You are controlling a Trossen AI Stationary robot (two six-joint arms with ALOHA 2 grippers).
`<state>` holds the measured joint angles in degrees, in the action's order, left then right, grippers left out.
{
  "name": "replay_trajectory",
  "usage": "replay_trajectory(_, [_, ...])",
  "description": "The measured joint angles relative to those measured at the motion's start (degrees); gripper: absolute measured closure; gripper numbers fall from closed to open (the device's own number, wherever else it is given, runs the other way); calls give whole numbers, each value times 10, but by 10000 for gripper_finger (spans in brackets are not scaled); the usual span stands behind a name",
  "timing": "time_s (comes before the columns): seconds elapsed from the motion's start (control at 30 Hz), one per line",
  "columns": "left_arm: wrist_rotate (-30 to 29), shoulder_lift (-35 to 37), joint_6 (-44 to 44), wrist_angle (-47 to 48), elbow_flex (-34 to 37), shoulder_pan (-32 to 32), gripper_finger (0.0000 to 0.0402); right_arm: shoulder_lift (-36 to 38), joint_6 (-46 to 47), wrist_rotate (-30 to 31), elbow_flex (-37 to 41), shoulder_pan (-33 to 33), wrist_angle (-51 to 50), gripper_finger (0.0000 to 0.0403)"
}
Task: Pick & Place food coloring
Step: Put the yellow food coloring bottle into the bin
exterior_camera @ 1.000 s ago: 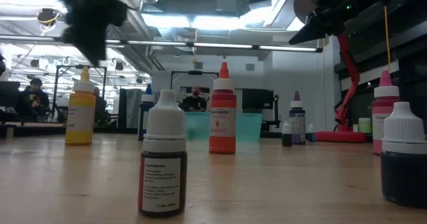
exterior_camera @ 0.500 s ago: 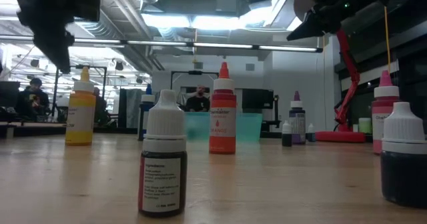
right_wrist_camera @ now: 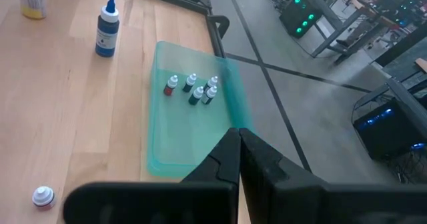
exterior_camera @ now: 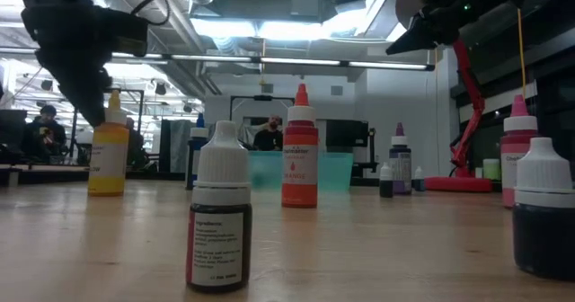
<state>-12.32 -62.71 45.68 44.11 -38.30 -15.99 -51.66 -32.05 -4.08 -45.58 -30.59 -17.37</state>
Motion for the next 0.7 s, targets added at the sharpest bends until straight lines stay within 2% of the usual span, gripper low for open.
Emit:
replay_trajectory(0.13, [1,-31,-34,-49,0,0,151,0,0,0,0,0,0,391])
replay_trajectory(0.33, [26,-77,-38,-57,0,0,154,0,0,0,0,0,0,391])
replay_trajectory(0.7, [35,-93,-34,-100,0,0,232,0,3,0,0,0,0,391])
